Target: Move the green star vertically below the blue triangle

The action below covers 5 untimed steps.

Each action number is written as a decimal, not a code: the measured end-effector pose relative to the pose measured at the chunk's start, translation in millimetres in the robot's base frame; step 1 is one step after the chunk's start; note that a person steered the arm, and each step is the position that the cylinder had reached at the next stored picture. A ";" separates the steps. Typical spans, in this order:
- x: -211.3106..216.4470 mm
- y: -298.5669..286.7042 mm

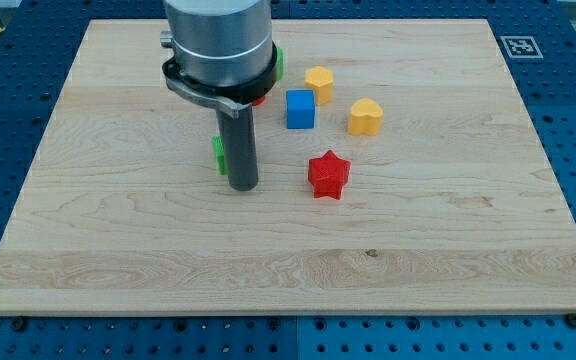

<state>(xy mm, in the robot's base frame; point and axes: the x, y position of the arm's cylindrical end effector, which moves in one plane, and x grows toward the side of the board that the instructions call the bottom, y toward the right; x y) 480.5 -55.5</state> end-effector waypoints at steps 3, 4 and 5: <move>-46.6 0.0; -39.9 3.3; 6.0 10.1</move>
